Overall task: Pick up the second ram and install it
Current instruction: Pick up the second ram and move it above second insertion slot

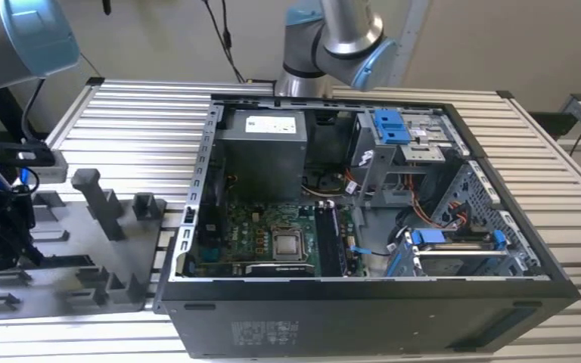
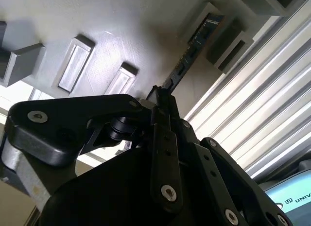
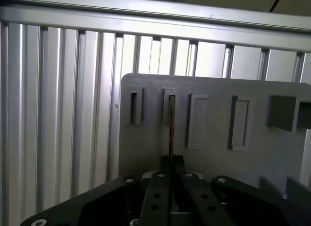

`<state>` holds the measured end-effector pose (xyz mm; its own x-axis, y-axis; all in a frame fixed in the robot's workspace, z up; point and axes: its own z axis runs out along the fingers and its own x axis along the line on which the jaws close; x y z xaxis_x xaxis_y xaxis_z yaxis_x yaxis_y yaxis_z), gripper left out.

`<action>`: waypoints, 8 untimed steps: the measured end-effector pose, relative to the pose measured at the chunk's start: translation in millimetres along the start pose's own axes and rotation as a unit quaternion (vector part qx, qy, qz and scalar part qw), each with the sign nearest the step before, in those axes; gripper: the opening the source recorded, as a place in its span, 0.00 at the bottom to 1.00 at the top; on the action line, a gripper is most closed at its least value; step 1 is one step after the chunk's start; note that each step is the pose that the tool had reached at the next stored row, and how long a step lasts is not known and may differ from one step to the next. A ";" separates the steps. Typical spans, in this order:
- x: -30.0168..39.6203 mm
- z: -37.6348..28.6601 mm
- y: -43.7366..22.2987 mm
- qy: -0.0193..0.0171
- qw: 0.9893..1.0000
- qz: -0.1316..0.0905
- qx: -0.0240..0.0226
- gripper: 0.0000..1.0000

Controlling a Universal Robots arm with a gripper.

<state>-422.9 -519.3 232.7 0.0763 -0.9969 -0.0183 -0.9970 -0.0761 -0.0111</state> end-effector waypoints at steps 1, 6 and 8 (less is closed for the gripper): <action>0.0 -1.6 0.0 0.000 1.000 0.000 0.000 0.14; -0.2 -10.5 -0.1 0.000 1.000 0.000 0.000 0.14; -0.3 -14.6 -0.1 0.000 1.000 0.000 0.000 0.14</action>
<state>-423.0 -519.2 247.3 0.0762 -0.9969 -0.0184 -0.9970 -0.0760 -0.0111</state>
